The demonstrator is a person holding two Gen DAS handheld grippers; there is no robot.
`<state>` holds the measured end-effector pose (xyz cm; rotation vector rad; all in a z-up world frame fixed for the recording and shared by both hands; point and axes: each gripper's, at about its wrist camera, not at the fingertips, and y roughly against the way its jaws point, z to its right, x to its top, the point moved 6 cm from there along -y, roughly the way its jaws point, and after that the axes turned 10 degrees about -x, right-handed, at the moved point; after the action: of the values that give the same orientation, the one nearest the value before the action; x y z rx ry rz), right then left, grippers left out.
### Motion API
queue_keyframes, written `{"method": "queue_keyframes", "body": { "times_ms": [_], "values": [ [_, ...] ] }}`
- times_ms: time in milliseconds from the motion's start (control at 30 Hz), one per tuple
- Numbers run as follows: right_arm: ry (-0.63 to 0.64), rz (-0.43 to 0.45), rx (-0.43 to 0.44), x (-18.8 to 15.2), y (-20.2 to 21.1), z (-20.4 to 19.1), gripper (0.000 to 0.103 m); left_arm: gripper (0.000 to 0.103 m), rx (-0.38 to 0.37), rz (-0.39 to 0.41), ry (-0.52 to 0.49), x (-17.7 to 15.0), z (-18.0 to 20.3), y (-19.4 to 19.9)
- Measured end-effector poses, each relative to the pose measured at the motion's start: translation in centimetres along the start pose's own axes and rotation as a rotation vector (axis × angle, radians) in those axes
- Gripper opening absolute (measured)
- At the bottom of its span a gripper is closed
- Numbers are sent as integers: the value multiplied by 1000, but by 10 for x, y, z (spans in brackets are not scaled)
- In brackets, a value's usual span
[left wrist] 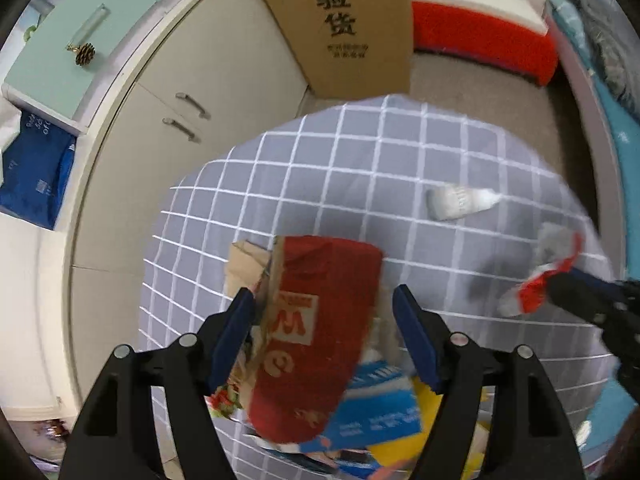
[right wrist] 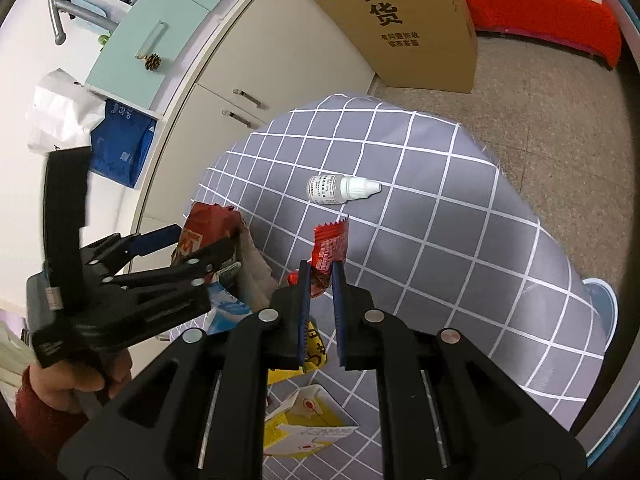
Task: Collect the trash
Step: 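Carry both items over the blue bucket and open both tools to drop them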
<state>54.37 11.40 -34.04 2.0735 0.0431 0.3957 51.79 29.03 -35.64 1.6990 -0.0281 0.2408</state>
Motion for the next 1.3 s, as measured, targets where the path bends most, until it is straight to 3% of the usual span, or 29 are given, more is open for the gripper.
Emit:
{"method": "queue_keyframes", "body": {
  "times_ms": [67, 167, 500, 633, 767, 933, 1133, 1300],
  "values": [
    [0, -1, 2, 0, -2, -3, 11, 53, -4, 5, 21, -1, -8, 0],
    [12, -2, 6, 0, -5, -10, 11, 48, -14, 41, 48, -2, -20, 13],
    [94, 11, 60, -2, 9, -50, 11, 43, -26, 199, 172, -17, -61, 94],
    [101, 23, 88, -7, 26, -49, 11, 42, -116, 257, 225, -23, -53, 128],
    [84, 46, 97, -14, 51, -28, 11, 42, -172, 301, 187, -18, -10, 147],
    [17, 82, 63, -29, 92, 38, 11, 42, -256, 290, 79, -10, 87, 147],
    [-103, 121, -50, -56, 146, 157, 11, 42, -385, 229, -74, -14, 226, 133],
    [-193, 82, -178, -101, 163, 253, 11, 42, -478, 161, -165, -24, 323, 108]
  ]
}}
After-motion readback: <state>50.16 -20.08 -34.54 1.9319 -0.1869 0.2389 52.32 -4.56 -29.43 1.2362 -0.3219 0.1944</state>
